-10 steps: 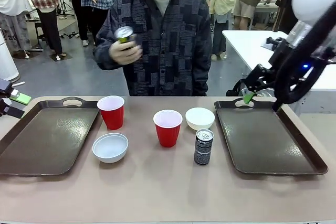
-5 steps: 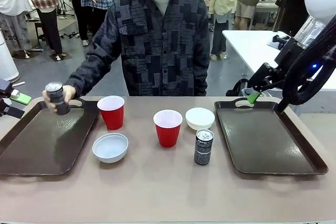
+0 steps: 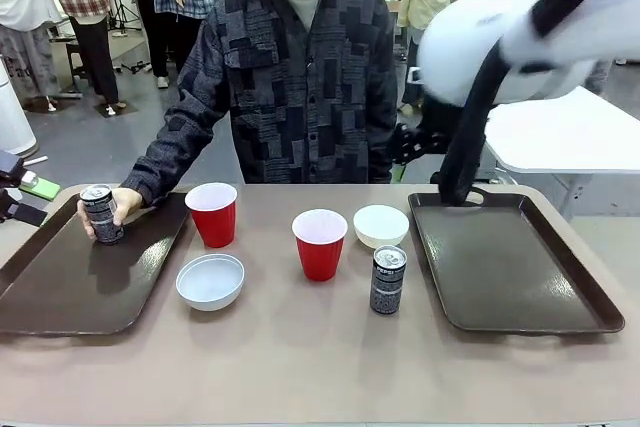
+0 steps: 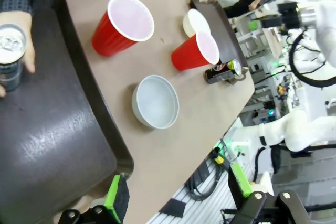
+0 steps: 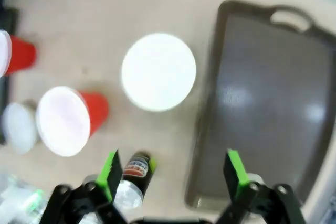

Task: Prepare tableware on both trays.
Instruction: Pick up a Picnic Bowl from the table and place it on a Handle tray.

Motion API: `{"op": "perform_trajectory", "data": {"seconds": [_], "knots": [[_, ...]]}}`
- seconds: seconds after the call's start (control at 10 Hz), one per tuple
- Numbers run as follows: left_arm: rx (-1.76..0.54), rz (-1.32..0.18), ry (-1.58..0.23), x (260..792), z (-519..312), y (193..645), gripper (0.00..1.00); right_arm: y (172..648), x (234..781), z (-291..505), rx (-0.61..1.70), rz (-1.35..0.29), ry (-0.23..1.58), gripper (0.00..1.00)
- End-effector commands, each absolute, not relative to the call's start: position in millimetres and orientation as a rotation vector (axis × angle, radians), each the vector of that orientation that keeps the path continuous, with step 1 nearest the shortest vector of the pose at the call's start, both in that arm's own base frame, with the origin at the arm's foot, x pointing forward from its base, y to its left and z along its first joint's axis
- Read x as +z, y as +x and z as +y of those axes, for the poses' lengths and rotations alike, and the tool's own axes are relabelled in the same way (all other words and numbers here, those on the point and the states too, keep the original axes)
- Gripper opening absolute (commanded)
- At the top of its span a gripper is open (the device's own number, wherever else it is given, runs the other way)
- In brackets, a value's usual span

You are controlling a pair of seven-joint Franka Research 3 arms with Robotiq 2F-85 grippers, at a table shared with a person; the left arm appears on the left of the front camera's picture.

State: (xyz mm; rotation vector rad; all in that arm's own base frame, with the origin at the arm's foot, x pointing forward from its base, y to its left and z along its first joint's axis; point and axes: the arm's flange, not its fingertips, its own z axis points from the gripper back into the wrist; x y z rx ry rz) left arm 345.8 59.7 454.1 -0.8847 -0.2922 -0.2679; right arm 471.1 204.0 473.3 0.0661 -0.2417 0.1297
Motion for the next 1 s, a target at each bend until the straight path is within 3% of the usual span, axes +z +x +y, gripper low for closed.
{"op": "perform_trajectory", "data": {"seconds": [0.0,0.2,0.3,0.5,0.9], "knots": [[-0.265,-0.295,-0.886,454,61,346,1.00,496,453,216,0.005,-0.268,-0.086,1.00],[-0.265,-0.295,-0.886,454,61,346,1.00,499,455,207,-0.063,-0.224,0.003,1.00],[-0.265,-0.295,-0.886,454,61,346,1.00,492,444,208,0.046,-0.269,-0.047,1.00],[-0.265,-0.295,-0.886,454,61,346,1.00,498,442,201,-0.008,-0.257,-0.047,1.00],[-0.265,-0.295,-0.886,454,61,346,1.00,531,383,211,0.081,-0.230,-0.011,1.00]]}}
